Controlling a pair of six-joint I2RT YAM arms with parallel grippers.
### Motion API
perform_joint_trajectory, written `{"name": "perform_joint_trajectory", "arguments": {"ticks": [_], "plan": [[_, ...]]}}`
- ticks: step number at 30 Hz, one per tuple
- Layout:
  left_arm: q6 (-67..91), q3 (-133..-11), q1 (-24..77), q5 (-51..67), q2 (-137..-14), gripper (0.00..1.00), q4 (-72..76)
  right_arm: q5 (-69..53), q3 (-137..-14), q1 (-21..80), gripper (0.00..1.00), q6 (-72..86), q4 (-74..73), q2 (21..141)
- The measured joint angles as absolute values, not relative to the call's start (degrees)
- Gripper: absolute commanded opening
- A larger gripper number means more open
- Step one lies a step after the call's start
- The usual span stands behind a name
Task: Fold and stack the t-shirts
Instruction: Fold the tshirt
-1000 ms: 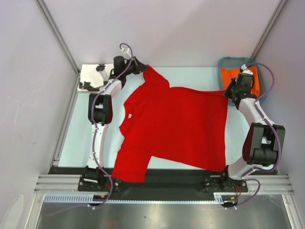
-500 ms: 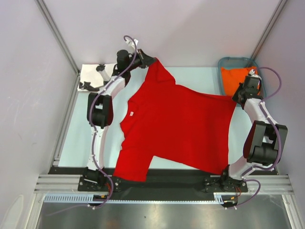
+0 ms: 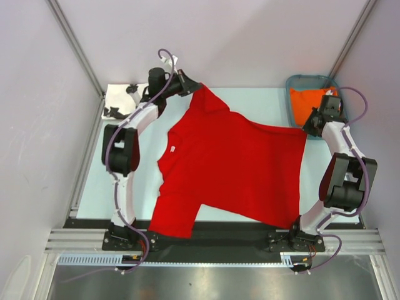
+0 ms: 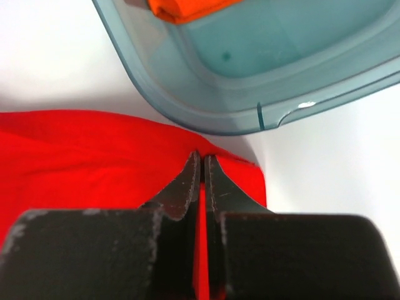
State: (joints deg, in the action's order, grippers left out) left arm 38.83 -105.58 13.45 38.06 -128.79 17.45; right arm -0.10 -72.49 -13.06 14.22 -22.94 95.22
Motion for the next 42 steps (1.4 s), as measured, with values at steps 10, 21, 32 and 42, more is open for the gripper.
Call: {"name": "perform_joint_trajectory", "arguments": {"ticks": [10,21,32,42], "plan": [[37.2,-85.3,13.4,37.4,-105.6,0.00,11.9,-3.3,-73.7,-15.9,0.00,14.8,-33.8,95.0],[35.8,-75.7,11.8,37.2,-98.2,0.00,3.1,-6.7,-71.1,-16.6,0.00,15.6,-38.0,90.6],[35.6,-69.4,9.8,38.2,-91.7,0.00,1.4,-7.2,-70.1,-16.6,0.00,15.8,-39.4,90.3],[36.0,-62.3,9.1,37.9,-86.3,0.01,-1.6,-7.1,-69.8,-16.6,0.00,15.7,-41.1,89.2]]}}
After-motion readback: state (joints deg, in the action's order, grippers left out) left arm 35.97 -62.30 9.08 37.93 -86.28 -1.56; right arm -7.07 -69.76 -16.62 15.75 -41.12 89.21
